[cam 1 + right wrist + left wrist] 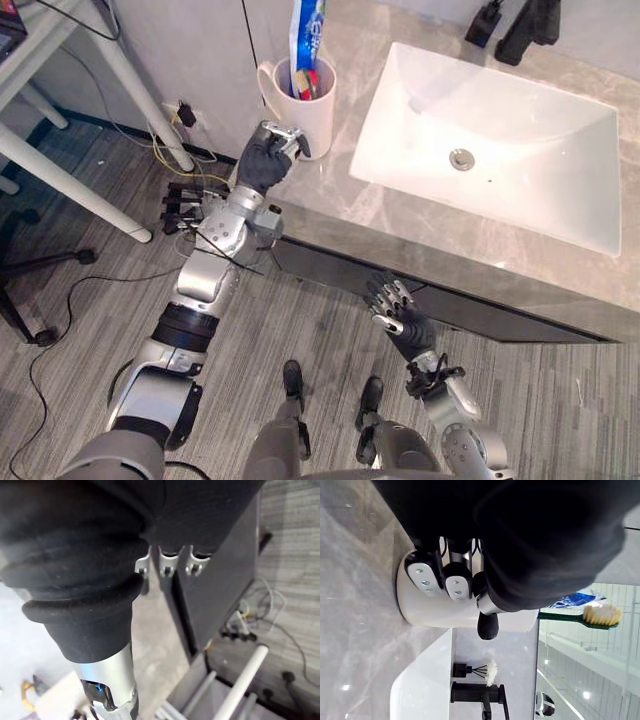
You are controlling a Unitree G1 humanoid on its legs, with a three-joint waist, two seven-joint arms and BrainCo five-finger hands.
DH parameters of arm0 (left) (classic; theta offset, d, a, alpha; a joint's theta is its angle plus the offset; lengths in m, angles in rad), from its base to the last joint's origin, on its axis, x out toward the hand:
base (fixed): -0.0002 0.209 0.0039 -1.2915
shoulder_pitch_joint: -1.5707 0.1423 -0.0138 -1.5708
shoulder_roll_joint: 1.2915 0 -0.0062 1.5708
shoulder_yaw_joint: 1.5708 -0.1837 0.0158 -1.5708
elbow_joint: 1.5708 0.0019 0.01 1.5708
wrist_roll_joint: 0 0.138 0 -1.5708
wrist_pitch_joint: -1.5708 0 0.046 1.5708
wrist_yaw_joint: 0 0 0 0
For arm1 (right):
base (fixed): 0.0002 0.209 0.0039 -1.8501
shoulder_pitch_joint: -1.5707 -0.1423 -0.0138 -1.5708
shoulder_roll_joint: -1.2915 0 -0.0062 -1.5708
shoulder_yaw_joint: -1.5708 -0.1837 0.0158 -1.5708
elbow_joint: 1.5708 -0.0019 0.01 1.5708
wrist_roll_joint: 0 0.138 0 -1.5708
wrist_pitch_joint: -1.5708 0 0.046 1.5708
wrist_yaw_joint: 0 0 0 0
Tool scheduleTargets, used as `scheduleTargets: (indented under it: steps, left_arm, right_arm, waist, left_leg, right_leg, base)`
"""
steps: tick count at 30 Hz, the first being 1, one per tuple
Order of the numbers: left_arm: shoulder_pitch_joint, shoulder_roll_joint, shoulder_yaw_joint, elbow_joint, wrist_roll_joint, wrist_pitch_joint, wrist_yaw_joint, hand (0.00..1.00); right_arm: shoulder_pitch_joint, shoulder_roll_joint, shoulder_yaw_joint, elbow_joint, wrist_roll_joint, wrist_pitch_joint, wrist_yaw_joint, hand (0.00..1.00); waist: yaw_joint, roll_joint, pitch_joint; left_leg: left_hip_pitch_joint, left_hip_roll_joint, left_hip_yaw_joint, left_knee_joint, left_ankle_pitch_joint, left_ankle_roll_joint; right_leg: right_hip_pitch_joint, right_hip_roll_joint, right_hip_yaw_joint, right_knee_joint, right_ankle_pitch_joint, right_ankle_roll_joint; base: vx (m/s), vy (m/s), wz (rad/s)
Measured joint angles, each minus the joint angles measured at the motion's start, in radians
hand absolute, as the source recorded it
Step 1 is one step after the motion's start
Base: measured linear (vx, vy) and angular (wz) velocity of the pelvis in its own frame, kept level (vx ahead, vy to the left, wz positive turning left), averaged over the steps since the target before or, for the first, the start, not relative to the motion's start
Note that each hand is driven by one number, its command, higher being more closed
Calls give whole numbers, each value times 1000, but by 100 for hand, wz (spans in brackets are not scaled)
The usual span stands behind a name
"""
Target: Organize washtable
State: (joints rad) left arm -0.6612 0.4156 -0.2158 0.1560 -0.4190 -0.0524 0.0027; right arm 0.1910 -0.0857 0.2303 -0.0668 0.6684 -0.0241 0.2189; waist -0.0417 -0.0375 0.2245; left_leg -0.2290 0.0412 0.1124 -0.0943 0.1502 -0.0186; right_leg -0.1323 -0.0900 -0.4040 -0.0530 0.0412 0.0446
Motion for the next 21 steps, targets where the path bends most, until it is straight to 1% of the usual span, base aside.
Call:
scheduleTargets:
  steps: [3,7,16,21]
  left_arm:
    - [-11,5,-15,15,0,0,4,100]
    - [-48,36,-29,37,0,0,4,100]
    - [-78,39,-30,66,2,-2,4,100]
    - [-120,50,-30,91,2,-3,10,100]
  right_arm:
    - [-5,0,6,0,1,0,0,0]
    - [-9,-1,24,0,1,0,0,0]
    - [-8,-3,22,0,1,0,0,0]
    - [-8,-3,24,-3,1,-1,1,0]
  waist:
    - [0,-4,9]
    - [4,-18,25]
    - [3,-25,32]
    - [3,-37,47]
  left_leg:
    - [0,0,0,0,0,0]
    - [-9,8,6,0,0,0]
    - [-16,13,15,0,-1,-1]
    - [-17,14,17,0,-1,-1]
  right_leg:
    - [0,-1,1,-1,0,0]
    - [-12,1,17,-4,2,-3]
    - [-16,7,23,-21,11,-10]
    - [-18,8,26,-21,12,-11]
  base:
    - [48,17,-1]
    - [14,14,-6]
    - [30,10,-3]
    - [5,4,-1]
